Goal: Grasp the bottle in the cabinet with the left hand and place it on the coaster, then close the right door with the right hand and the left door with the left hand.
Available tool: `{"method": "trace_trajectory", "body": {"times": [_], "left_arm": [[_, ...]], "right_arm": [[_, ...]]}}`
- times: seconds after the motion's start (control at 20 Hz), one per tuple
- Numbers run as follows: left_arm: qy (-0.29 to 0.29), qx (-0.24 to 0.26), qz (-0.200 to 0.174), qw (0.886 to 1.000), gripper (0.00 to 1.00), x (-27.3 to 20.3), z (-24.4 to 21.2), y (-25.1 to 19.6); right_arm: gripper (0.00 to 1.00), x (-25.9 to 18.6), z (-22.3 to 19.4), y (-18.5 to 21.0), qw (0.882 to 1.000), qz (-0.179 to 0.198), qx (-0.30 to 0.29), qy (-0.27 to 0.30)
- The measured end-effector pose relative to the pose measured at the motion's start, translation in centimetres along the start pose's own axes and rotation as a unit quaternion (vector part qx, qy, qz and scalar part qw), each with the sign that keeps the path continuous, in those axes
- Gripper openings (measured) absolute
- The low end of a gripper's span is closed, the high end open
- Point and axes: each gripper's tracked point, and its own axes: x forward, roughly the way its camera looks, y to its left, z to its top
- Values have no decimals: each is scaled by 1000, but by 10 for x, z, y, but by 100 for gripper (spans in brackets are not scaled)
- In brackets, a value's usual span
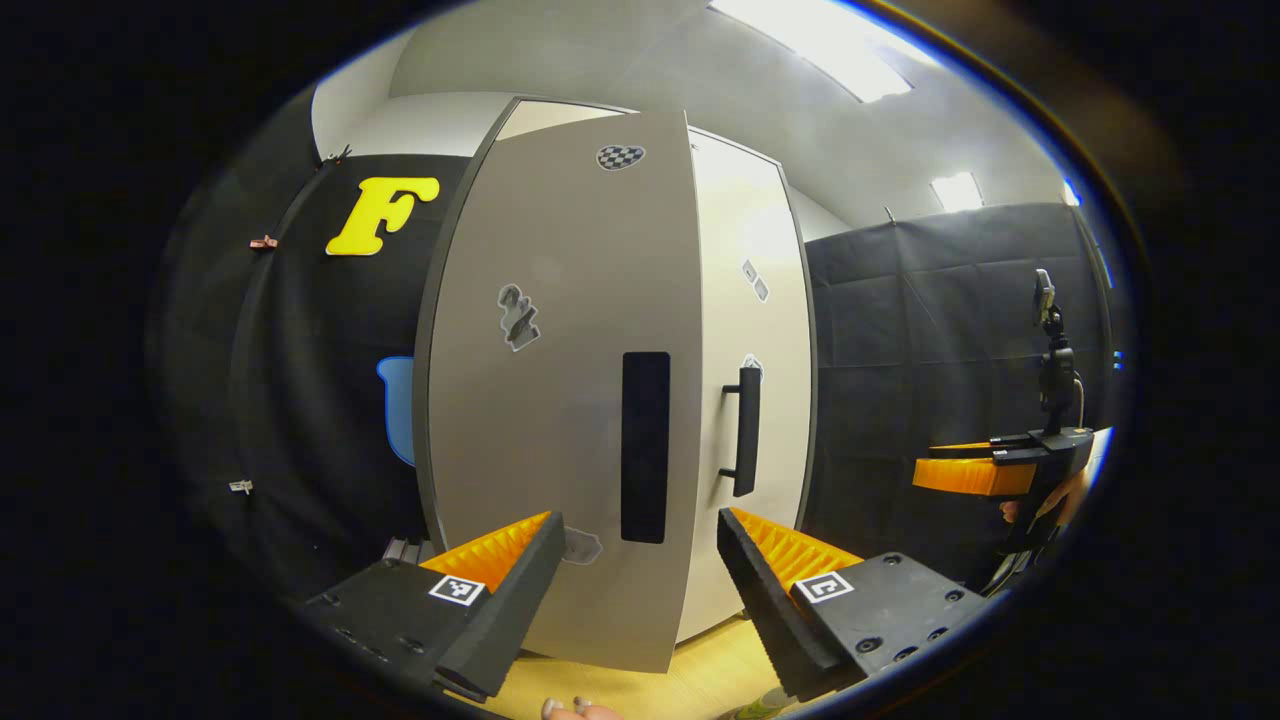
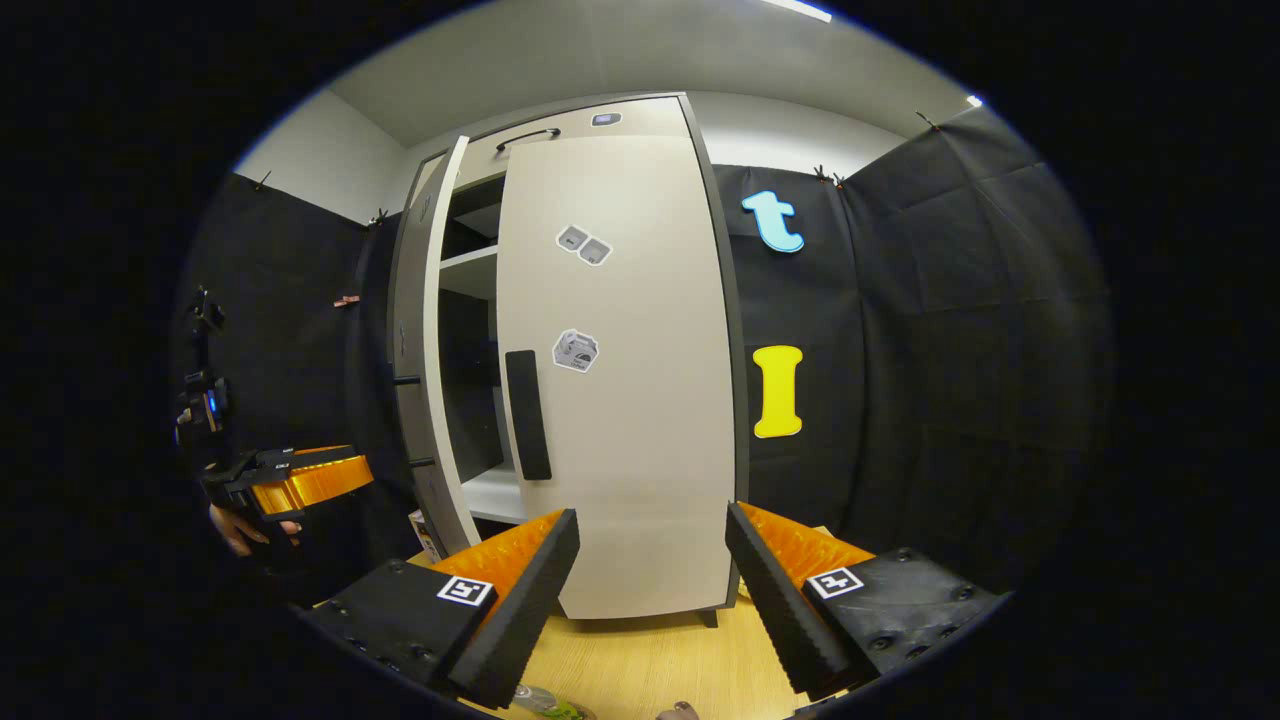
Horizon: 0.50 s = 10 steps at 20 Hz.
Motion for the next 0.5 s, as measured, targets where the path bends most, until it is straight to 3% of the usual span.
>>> {"method": "trace_trajectory", "body": {"times": [0.5], "left_arm": [[2,-2,-23,1000,97,-8,-3,-25]], "right_arm": [[98,0,6,8,1000,1,4,-2]]}}
